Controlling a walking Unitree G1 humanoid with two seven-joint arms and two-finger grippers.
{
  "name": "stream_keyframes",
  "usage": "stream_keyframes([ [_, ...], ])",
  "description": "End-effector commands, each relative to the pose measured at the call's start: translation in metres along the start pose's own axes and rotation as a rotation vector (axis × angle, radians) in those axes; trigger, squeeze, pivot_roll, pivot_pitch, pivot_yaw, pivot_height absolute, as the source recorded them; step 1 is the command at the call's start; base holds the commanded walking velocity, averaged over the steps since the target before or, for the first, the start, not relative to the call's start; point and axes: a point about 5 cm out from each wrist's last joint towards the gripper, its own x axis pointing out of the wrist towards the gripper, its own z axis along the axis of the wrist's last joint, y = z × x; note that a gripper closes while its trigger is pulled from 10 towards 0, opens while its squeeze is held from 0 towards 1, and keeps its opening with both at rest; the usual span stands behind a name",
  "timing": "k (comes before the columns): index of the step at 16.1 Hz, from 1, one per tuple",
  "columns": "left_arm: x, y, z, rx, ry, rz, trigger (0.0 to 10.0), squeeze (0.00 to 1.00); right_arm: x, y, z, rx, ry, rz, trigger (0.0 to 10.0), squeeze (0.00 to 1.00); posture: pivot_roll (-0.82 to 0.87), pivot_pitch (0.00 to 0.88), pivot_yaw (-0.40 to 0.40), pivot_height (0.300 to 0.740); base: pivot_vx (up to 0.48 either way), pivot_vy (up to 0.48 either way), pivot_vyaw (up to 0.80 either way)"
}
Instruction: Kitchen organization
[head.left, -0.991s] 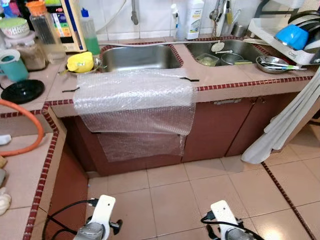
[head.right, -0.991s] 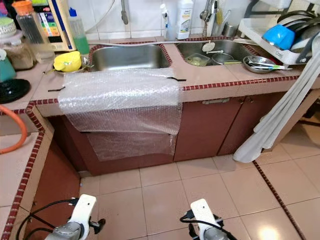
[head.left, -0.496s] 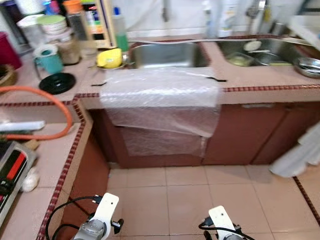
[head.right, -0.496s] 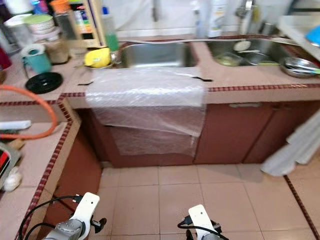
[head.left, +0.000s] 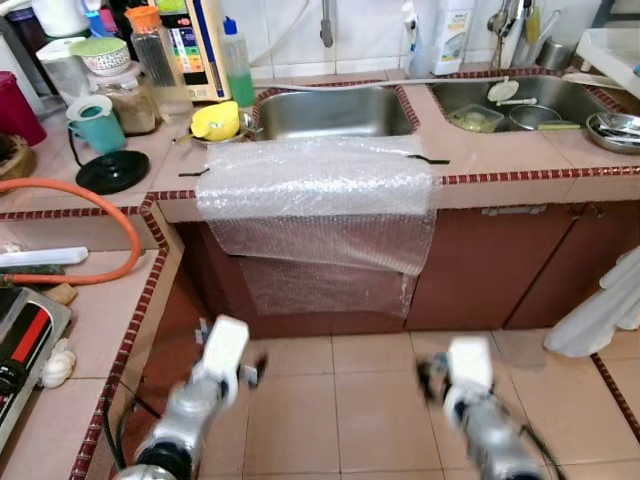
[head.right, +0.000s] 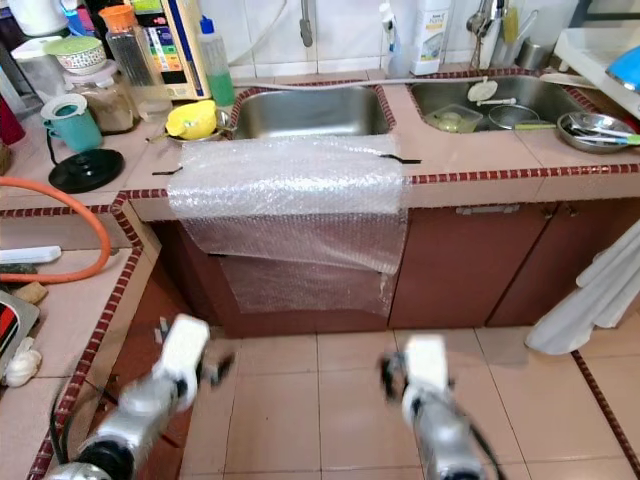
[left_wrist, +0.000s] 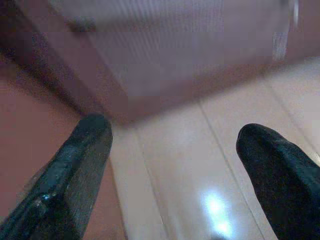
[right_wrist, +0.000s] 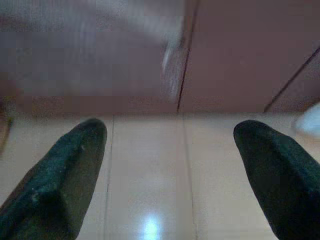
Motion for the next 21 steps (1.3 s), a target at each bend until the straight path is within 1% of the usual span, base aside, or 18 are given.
stream_keyframes([
  [1, -0.007, 0.008, 0.012, -0.024, -0.103, 0.038, 10.0, 0.00, -0.007, -0.006, 0.007, 0.023, -0.063, -0.013, 10.0, 0.00, -0.01, 0.000, 0.089, 0.740, 0.000, 0.000, 0.00],
  [3, -0.027, 0.013, 0.042, -0.072, -0.300, 0.055, 10.0, 0.00, -0.030, -0.010, 0.036, 0.014, -0.227, 0.000, 10.0, 0.00, -0.02, 0.000, 0.098, 0.740, 0.000, 0.000, 0.00],
  [4, -0.031, 0.014, 0.045, -0.077, -0.320, 0.070, 10.0, 0.00, -0.035, -0.010, 0.041, 0.009, -0.252, 0.007, 10.0, 0.00, -0.02, 0.000, 0.098, 0.740, 0.000, 0.000, 0.00],
  [5, -0.042, 0.014, 0.048, -0.006, -0.369, 0.104, 10.0, 0.00, -0.045, -0.010, 0.051, 0.033, -0.302, 0.008, 10.0, 0.00, -0.03, 0.000, 0.097, 0.740, 0.000, 0.000, 0.00],
  [7, -0.062, 0.009, 0.061, 0.096, -0.467, 0.082, 10.0, 0.00, -0.064, -0.009, 0.075, -0.025, -0.400, -0.025, 10.0, 0.00, -0.03, 0.000, 0.096, 0.740, 0.000, 0.000, 0.00],
  [8, -0.063, 0.016, 0.069, 0.075, -0.485, 0.117, 10.0, 0.00, -0.069, -0.013, 0.084, -0.084, -0.442, -0.084, 10.0, 0.00, -0.03, 0.000, 0.094, 0.740, 0.000, 0.000, 0.00],
  [9, -0.064, 0.023, 0.080, 0.016, -0.497, 0.152, 10.0, 0.00, -0.075, -0.011, 0.099, -0.050, -0.488, -0.063, 10.0, 0.00, -0.03, 0.000, 0.093, 0.740, 0.000, 0.000, 0.00],
  [11, -0.070, 0.022, 0.099, 0.023, -0.554, 0.165, 10.0, 0.00, -0.080, -0.011, 0.113, -0.044, -0.505, -0.069, 10.0, 0.00, -0.04, 0.000, 0.097, 0.740, 0.000, 0.000, 0.00],
  [12, -0.073, 0.022, 0.107, 0.008, -0.577, 0.189, 10.0, 0.00, -0.081, -0.010, 0.117, -0.039, -0.508, -0.078, 10.0, 0.00, -0.03, 0.000, 0.097, 0.740, 0.000, 0.000, 0.00],
  [13, -0.075, 0.023, 0.115, -0.029, -0.608, 0.206, 10.0, 0.00, -0.081, -0.006, 0.120, -0.068, -0.503, -0.068, 10.0, 0.00, -0.03, 0.000, 0.096, 0.740, 0.000, 0.000, 0.00],
  [14, -0.075, 0.023, 0.121, -0.082, -0.629, 0.195, 10.0, 0.11, -0.082, -0.003, 0.122, -0.119, -0.503, -0.075, 10.0, 0.00, -0.03, 0.000, 0.094, 0.740, 0.000, 0.000, 0.00],
  [15, -0.076, 0.023, 0.124, -0.115, -0.640, 0.214, 10.0, 0.28, -0.083, 0.000, 0.123, -0.118, -0.497, -0.078, 10.0, 0.00, -0.02, 0.000, 0.091, 0.740, 0.000, 0.000, 0.00],
  [16, -0.077, 0.016, 0.122, -0.162, -0.640, 0.156, 10.0, 1.00, -0.086, 0.008, 0.128, -0.008, -0.483, -0.013, 10.0, 0.49, -0.02, 0.000, 0.086, 0.740, 0.000, 0.000, 0.00],
  [17, -0.078, 0.014, 0.123, -0.176, -0.645, 0.146, 10.0, 1.00, -0.088, 0.010, 0.130, -0.005, -0.493, 0.001, 10.0, 1.00, -0.02, 0.000, 0.086, 0.740, 0.000, 0.000, 0.00],
  [18, -0.078, 0.013, 0.122, -0.159, -0.637, 0.158, 10.0, 1.00, -0.087, 0.010, 0.134, -0.033, -0.512, -0.018, 10.0, 1.00, -0.02, 0.000, 0.085, 0.740, 0.000, 0.000, 0.00],
  [19, -0.078, 0.015, 0.123, -0.159, -0.638, 0.175, 10.0, 1.00, -0.086, 0.010, 0.135, -0.031, -0.511, -0.023, 10.0, 1.00, -0.02, 0.000, 0.086, 0.740, 0.000, 0.000, 0.00],
  [20, -0.078, 0.018, 0.123, -0.134, -0.613, 0.207, 10.0, 1.00, -0.086, 0.010, 0.136, -0.025, -0.503, -0.025, 10.0, 1.00, -0.02, 0.000, 0.090, 0.740, 0.000, 0.000, 0.00],
  [21, -0.077, 0.020, 0.122, -0.126, -0.607, 0.219, 10.0, 1.00, -0.086, 0.010, 0.137, -0.038, -0.510, -0.025, 10.0, 0.77, -0.02, 0.000, 0.090, 0.740, 0.000, 0.000, 0.00],
])
